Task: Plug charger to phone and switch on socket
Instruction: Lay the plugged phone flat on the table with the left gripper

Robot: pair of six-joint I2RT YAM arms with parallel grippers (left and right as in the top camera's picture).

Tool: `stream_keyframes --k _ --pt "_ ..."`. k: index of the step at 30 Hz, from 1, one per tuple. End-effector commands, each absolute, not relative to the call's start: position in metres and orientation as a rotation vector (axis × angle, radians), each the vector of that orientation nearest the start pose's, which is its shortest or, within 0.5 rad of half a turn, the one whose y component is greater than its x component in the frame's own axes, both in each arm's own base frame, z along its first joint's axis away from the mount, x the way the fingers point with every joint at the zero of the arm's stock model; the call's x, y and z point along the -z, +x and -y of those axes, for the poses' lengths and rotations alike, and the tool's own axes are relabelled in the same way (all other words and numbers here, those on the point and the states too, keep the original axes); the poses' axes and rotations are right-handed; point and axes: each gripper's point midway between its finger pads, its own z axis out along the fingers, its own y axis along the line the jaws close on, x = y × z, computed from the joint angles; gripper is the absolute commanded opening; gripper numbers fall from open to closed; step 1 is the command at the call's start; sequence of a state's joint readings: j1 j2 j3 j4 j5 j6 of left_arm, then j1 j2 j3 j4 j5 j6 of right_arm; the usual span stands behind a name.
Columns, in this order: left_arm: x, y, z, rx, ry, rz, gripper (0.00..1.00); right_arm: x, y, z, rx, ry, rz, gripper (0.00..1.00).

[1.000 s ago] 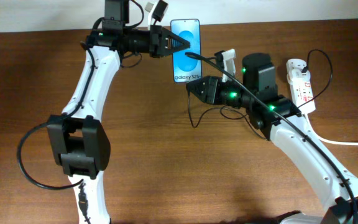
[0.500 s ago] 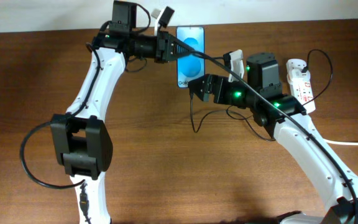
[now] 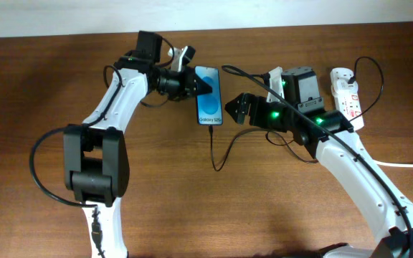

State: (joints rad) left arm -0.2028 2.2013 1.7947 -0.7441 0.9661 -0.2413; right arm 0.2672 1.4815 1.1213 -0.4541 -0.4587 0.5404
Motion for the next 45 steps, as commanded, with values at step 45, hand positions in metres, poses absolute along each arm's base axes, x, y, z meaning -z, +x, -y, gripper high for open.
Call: stream_keyframes --k 45 --pt "-0.020 0.451 0.203 1.024 0.169 -2.890 0.19 -0.180 0.365 -0.175 -0.863 0.088 -2.499 0.99"
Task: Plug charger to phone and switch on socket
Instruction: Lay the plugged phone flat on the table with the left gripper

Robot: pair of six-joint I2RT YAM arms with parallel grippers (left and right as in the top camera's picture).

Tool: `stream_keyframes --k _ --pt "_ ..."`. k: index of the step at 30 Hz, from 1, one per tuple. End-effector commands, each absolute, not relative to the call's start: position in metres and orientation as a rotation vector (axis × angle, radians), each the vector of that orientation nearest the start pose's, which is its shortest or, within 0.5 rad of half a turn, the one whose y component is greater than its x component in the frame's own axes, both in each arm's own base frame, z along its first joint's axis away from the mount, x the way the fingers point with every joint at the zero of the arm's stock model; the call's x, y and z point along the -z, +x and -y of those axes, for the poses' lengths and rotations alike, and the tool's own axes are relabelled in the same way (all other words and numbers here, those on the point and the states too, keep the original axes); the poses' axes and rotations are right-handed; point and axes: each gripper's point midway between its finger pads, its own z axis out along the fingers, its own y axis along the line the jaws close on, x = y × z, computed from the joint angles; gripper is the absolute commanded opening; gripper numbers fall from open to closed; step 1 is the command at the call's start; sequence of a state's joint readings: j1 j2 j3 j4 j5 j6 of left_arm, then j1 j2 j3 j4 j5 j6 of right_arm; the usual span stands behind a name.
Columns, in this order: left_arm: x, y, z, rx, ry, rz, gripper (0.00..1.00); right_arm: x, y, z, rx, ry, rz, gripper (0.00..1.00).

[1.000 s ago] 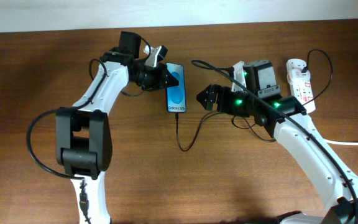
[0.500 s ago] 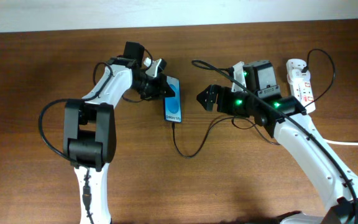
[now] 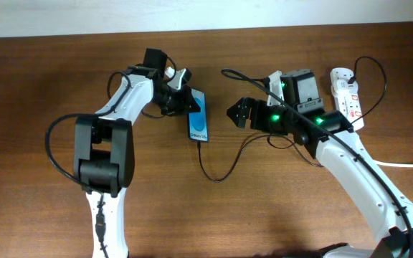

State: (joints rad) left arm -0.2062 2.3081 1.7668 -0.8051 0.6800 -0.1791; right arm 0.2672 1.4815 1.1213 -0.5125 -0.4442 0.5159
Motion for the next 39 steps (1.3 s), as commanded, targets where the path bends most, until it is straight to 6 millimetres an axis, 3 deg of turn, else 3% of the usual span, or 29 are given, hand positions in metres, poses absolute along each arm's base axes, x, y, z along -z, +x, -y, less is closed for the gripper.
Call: stream_keyframes --k 1,10,13,19,30,33,39 --pt "-0.020 0.451 0.203 1.024 0.169 -2.890 0.21 -0.180 0.365 -0.175 -0.863 0.087 -2.498 0.99" --pt "-0.018 0.452 0.201 0.994 0.166 -2.897 0.26 -0.182 0.366 -0.175 -0.865 0.084 -2.488 0.99" --pt "-0.013 0.451 0.193 0.923 0.152 -2.925 0.35 -0.182 0.366 -0.175 -0.865 0.084 -2.488 0.99" --pt "-0.008 0.451 0.186 0.852 0.141 -2.948 0.42 -0.182 0.367 -0.175 -0.865 0.083 -2.487 0.99" --pt "0.000 0.451 0.172 0.713 0.113 -2.986 0.47 -0.182 0.366 -0.175 -0.865 0.084 -2.488 0.99" --pt "0.003 0.452 0.167 0.661 0.108 -2.996 0.55 -0.182 0.366 -0.175 -0.865 0.084 -2.488 0.99" --pt "0.007 0.453 0.156 0.560 0.098 -3.010 0.56 -0.182 0.366 -0.175 -0.865 0.084 -2.488 0.99"
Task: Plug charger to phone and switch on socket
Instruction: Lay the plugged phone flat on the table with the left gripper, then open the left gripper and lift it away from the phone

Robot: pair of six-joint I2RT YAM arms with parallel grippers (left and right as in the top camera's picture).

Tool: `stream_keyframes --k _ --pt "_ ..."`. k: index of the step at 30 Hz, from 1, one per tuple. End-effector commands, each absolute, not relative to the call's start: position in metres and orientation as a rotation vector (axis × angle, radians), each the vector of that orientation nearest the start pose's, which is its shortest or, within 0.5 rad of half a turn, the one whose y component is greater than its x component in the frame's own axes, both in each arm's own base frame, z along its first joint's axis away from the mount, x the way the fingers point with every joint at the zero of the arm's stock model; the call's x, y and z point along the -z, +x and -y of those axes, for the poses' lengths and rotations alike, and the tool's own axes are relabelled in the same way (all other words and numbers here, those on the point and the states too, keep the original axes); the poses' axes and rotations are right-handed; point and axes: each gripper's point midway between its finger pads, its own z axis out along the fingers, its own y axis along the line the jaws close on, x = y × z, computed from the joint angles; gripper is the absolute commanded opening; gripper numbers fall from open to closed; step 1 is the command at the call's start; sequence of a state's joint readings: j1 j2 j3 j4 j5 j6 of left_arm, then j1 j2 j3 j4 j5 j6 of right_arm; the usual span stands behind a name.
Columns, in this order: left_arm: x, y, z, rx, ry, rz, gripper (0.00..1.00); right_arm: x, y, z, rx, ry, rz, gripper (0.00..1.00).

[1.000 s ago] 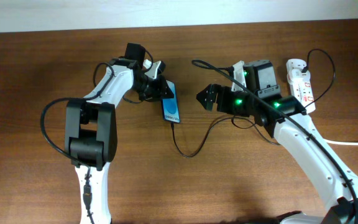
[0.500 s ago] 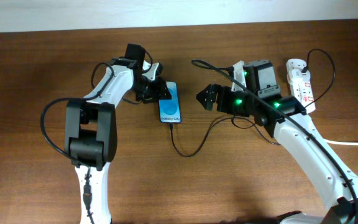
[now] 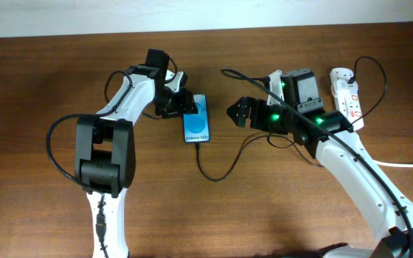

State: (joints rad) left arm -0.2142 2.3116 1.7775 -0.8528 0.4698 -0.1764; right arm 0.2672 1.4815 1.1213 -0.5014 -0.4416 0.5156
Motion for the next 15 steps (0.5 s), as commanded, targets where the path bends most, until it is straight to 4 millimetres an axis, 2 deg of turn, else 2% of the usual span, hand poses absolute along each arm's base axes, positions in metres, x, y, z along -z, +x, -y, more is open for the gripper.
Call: stream_keyframes --k 1,9,15 --pt "0.008 0.453 0.154 0.540 0.096 -3.014 0.56 -0.182 0.367 -0.175 -0.865 0.084 -2.488 0.99" --pt "0.012 0.453 0.143 0.445 0.086 -3.027 0.56 -0.182 0.366 -0.175 -0.863 0.080 -2.489 0.99" --pt "0.013 0.454 0.136 0.390 0.079 -3.031 0.60 -0.180 0.365 -0.175 -0.861 0.084 -2.498 0.99"
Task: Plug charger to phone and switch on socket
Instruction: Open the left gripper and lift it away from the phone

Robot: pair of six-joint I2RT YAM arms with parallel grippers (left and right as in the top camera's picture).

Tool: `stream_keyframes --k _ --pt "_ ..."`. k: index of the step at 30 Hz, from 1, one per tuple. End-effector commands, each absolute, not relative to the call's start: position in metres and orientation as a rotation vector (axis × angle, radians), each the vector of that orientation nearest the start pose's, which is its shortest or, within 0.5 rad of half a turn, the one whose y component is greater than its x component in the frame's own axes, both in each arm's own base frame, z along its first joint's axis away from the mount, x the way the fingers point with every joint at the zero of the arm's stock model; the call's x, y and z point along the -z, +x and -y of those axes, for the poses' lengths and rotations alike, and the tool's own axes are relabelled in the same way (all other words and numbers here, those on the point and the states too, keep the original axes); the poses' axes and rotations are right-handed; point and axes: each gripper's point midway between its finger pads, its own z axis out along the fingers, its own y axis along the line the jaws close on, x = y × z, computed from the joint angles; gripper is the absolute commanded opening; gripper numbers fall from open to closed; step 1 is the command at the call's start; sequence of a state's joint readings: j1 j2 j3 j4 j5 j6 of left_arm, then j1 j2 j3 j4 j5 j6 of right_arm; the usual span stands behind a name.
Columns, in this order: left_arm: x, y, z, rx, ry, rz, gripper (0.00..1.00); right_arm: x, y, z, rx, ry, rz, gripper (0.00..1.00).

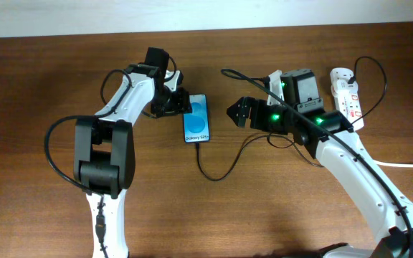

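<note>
The phone [197, 119], its blue screen up, lies flat on the wooden table [41, 86] left of centre. A black charger cable [214, 175] is plugged into its near end, loops toward me, then runs right under the right arm. My left gripper [175, 101] sits just off the phone's far-left corner, open and holding nothing. My right gripper [236, 112] hovers to the right of the phone, open and empty. The white socket strip [346, 97] lies at the far right with a plug in it; its switch is too small to read.
A dark boxy block [300, 86] stands between the right arm and the socket strip. A white lead [407, 165] runs off the right edge. More black cable [246, 75] arcs behind the right gripper. The table's far edge meets a pale wall.
My left gripper has drawn back a little to the left, off the phone's far end, and no longer covers it. The phone, cable and right arm have not moved.
First my left gripper held the phone near the table's centre, cable plugged in, with the right gripper close beside it. Then the phone was further left and tilted. Then it lay flat with the left gripper over its far end. Now the gripper is off it.
</note>
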State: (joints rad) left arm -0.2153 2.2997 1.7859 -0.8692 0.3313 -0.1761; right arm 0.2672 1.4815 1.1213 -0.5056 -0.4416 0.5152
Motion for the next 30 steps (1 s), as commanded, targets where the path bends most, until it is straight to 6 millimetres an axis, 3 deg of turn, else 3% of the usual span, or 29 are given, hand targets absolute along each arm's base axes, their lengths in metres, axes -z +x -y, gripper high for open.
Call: stream_keyframes --k 1,5,7,11,15,17,20,25,27,29,30 --pt "0.011 0.454 0.136 0.390 0.079 -3.029 0.60 -0.180 0.365 -0.175 -0.861 0.084 -2.499 0.99" --pt "-0.022 0.466 0.136 0.401 0.083 -2.945 0.59 -0.180 0.365 -0.175 -0.861 0.084 -2.499 0.99" --pt "-0.047 0.474 0.130 0.406 0.070 -2.880 0.59 -0.180 0.364 -0.175 -0.861 0.084 -2.500 0.99" --pt "-0.096 0.485 0.105 0.404 0.012 -2.769 0.59 -0.178 0.362 -0.174 -0.859 0.089 -2.513 0.99" --pt "-0.135 0.489 0.062 0.388 -0.095 -2.689 0.59 -0.175 0.360 -0.173 -0.856 0.095 -2.529 0.99" --pt "-0.156 0.488 0.038 0.376 -0.153 -2.642 0.59 -0.176 0.360 -0.173 -0.856 0.094 -2.528 0.99" --pt "-0.189 0.485 0.019 0.377 -0.187 -2.566 0.60 -0.176 0.360 -0.173 -0.856 0.094 -2.528 0.99" --pt "-0.255 0.472 0.015 0.331 -0.095 -2.416 0.61 -0.176 0.360 -0.173 -0.856 0.094 -2.528 0.99" --pt "-0.270 0.467 0.011 0.297 -0.101 -2.383 0.61 -0.176 0.360 -0.173 -0.856 0.095 -2.528 0.99" --pt "-0.272 0.466 0.008 0.279 -0.107 -2.380 0.99 -0.176 0.360 -0.173 -0.856 0.095 -2.528 0.99" --pt "-0.271 0.466 0.008 0.280 -0.107 -2.381 0.99 -0.176 0.360 -0.173 -0.856 0.095 -2.528 0.99"
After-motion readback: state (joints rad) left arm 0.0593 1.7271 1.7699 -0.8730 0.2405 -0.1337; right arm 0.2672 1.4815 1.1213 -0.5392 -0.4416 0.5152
